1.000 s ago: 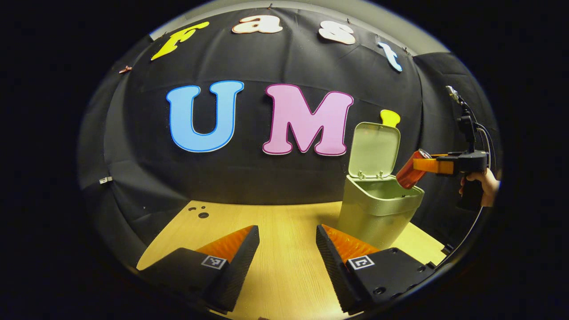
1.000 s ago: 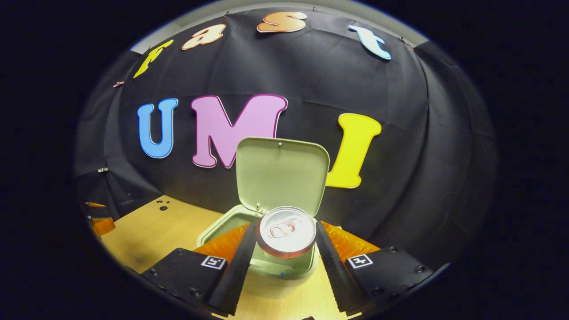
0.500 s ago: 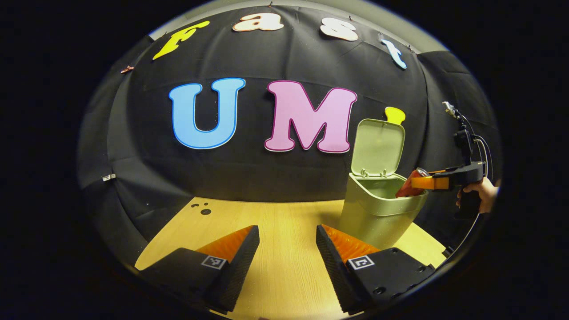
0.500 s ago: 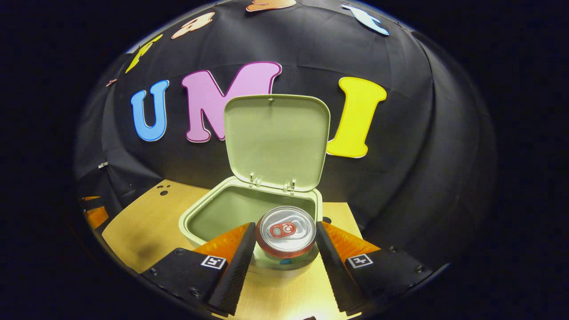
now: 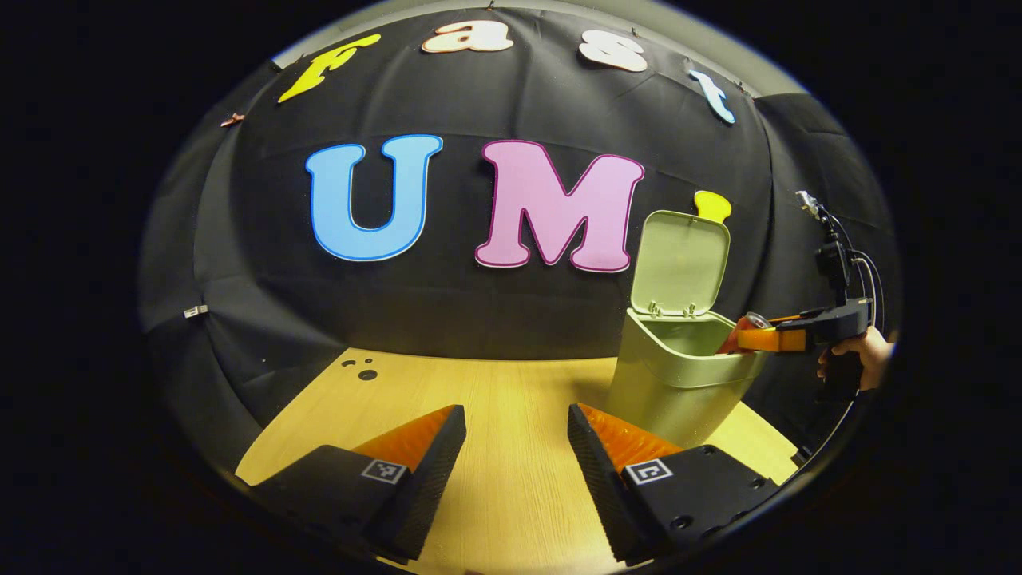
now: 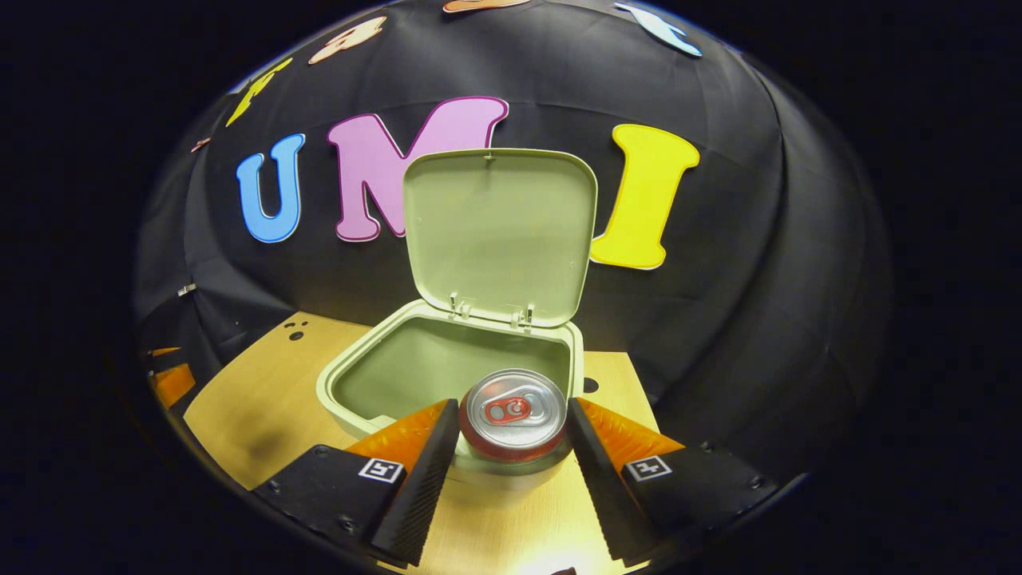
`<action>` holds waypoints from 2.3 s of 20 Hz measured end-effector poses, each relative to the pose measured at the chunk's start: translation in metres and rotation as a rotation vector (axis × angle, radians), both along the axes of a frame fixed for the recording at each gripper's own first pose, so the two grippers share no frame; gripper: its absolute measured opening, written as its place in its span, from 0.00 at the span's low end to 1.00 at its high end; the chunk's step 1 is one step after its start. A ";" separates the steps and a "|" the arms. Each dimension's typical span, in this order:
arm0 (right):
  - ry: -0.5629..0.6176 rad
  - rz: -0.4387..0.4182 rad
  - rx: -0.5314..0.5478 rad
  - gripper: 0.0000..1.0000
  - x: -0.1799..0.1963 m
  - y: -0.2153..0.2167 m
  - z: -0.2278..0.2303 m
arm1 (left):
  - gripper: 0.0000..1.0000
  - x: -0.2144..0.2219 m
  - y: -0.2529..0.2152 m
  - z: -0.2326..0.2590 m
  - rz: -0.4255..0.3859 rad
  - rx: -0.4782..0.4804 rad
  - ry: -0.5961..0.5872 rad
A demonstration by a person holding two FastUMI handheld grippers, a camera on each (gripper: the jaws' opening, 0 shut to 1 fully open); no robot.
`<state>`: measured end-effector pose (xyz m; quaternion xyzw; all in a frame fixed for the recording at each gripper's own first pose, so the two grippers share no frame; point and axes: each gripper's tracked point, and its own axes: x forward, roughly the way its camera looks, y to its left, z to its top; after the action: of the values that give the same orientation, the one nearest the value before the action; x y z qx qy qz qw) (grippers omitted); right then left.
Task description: Press the lid of the desktop garbage bin to open it, pick up the crumpled paper on the desktop and throw it into the bin, then pick up the pop can on the desktop and drop it into the bin, and finally close the garbage bin lid.
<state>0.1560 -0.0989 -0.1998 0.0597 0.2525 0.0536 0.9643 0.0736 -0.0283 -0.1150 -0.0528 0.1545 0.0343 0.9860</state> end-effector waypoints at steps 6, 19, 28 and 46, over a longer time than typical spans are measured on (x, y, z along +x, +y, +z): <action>-0.010 -0.011 0.003 0.80 0.000 -0.004 0.003 | 0.84 0.001 -0.003 0.000 -0.011 0.004 -0.001; -0.318 -0.054 0.087 0.84 0.078 -0.013 0.118 | 0.84 -0.001 -0.001 -0.001 0.004 0.008 0.013; -0.534 -0.123 0.103 0.88 0.139 -0.038 0.186 | 0.84 -0.003 -0.004 -0.002 0.024 0.023 0.032; -0.475 -0.079 0.168 0.89 0.120 -0.027 0.164 | 0.84 0.001 -0.009 -0.002 0.013 0.022 0.026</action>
<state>0.2758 -0.1259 -0.0361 0.1352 0.0111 0.0494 0.9895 0.0749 -0.0369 -0.1169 -0.0426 0.1664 0.0429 0.9842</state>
